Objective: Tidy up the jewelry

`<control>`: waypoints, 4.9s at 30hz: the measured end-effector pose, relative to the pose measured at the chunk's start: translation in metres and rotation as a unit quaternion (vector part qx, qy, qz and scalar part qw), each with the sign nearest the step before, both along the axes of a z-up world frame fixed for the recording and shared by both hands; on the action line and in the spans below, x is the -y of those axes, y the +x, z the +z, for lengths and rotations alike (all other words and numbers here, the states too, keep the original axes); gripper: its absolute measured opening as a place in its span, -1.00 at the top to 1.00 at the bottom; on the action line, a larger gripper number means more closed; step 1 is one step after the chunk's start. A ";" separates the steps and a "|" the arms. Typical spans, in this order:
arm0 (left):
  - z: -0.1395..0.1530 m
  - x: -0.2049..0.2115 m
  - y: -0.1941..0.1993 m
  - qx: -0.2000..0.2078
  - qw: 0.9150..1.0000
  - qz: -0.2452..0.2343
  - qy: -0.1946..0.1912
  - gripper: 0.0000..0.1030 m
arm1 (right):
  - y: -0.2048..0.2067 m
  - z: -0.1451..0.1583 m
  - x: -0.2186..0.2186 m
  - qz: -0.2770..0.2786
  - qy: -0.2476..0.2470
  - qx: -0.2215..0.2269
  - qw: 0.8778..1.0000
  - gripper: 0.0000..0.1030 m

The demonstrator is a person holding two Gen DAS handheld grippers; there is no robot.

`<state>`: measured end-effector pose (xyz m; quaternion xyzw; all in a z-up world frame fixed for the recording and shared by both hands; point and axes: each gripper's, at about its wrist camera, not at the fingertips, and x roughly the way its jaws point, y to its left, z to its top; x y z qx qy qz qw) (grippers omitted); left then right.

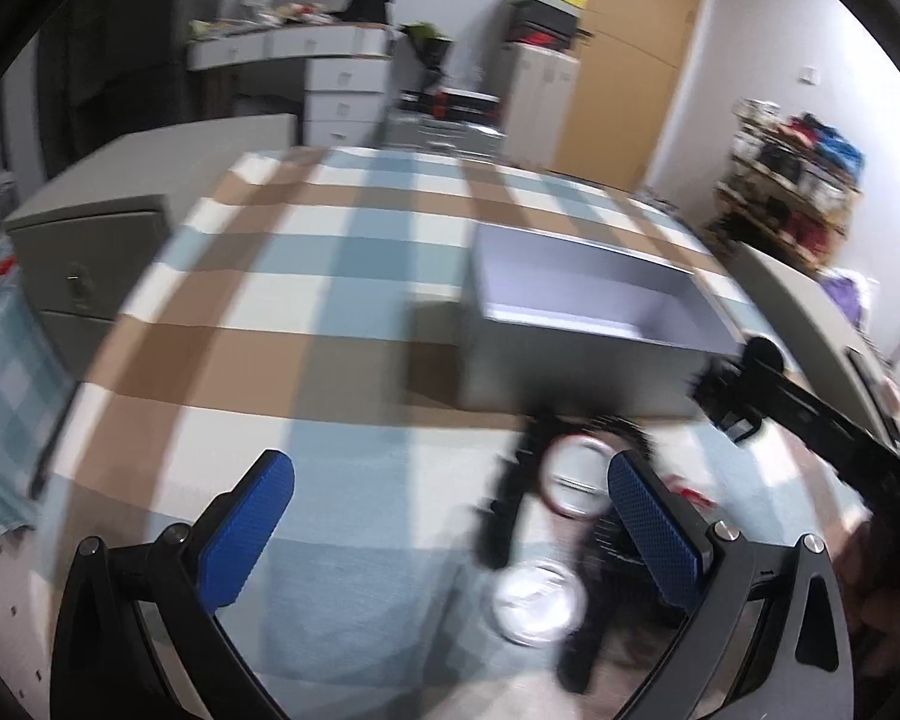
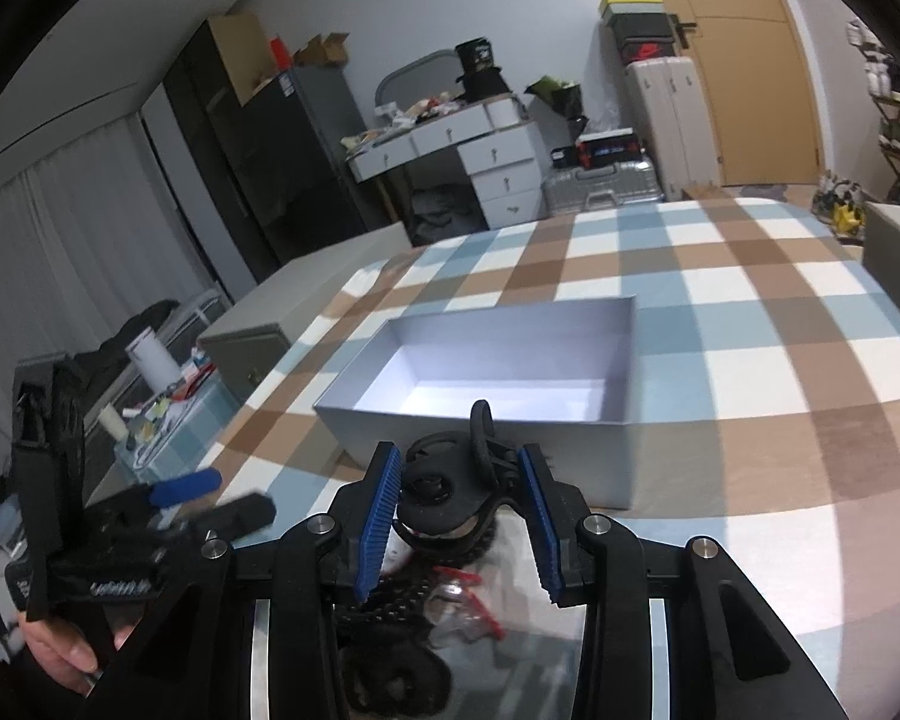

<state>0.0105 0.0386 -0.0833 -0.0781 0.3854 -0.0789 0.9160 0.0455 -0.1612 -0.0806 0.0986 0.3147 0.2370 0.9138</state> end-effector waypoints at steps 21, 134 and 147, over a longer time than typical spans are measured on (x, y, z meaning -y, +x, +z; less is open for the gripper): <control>0.002 0.066 -0.022 -0.040 0.987 -0.155 -0.015 -0.77 | -0.015 -0.003 0.028 -0.017 0.016 -0.003 1.000 0.24; 0.057 0.053 0.035 0.023 0.993 -0.118 0.016 0.50 | 0.027 0.029 0.032 0.009 0.072 0.027 0.997 0.24; 0.034 0.049 0.086 -0.024 0.989 -0.141 -0.034 0.49 | 0.089 0.013 0.006 0.035 0.043 -0.027 0.998 0.24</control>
